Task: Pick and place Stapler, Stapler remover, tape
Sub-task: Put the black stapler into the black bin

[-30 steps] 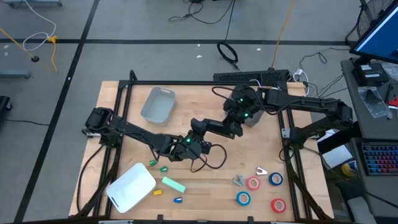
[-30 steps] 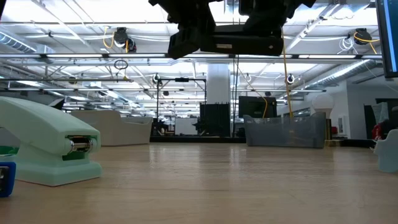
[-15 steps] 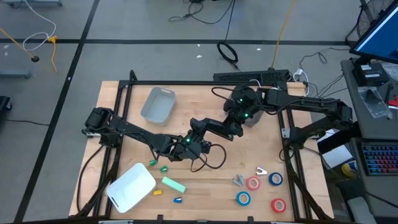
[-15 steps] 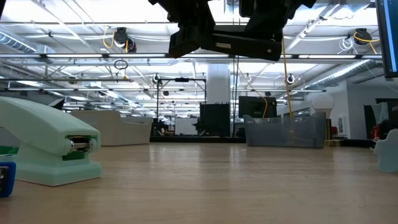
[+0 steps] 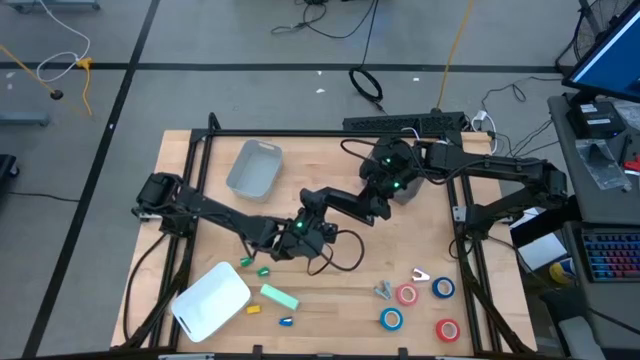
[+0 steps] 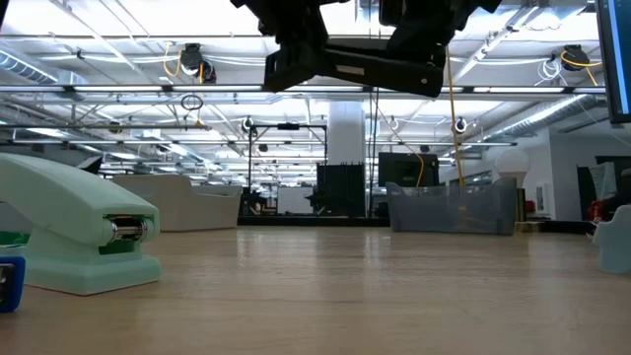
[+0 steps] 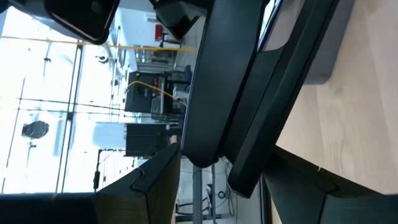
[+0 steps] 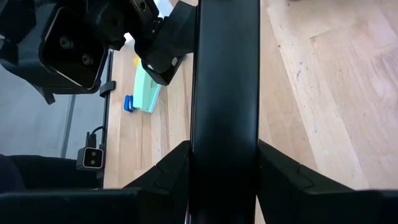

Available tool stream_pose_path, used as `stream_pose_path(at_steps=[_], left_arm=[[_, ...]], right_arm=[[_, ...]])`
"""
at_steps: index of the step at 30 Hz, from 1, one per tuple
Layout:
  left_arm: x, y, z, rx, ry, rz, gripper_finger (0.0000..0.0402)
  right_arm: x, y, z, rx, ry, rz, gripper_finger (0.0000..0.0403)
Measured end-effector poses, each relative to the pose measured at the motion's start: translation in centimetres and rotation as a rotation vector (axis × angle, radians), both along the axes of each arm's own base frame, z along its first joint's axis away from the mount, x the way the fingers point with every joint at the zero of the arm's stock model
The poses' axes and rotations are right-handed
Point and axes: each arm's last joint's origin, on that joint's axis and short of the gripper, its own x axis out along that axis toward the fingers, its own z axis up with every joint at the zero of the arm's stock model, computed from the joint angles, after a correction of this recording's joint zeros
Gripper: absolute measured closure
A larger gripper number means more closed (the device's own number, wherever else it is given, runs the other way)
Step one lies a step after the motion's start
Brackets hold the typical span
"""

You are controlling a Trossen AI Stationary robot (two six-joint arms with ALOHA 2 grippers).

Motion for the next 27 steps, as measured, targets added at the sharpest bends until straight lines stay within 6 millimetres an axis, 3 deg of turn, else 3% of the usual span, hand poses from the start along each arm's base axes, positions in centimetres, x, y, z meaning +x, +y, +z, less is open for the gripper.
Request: stream_pose_path(at_steps=[18, 27], left_arm=[[-1.2, -0.3, -0.8, -0.026, -0.089, 0.135, 0.0179], [-2.6, 0.2, -2.2, -0.124, -0.17, 0.201, 0.0178]], right_arm=[[-0.2, -1.1, 0.0, -0.002, -0.002, -0.042, 0.0272], [-1.9, -1.9, 0.7, -0.091, 0.029, -0.125, 0.0272]])
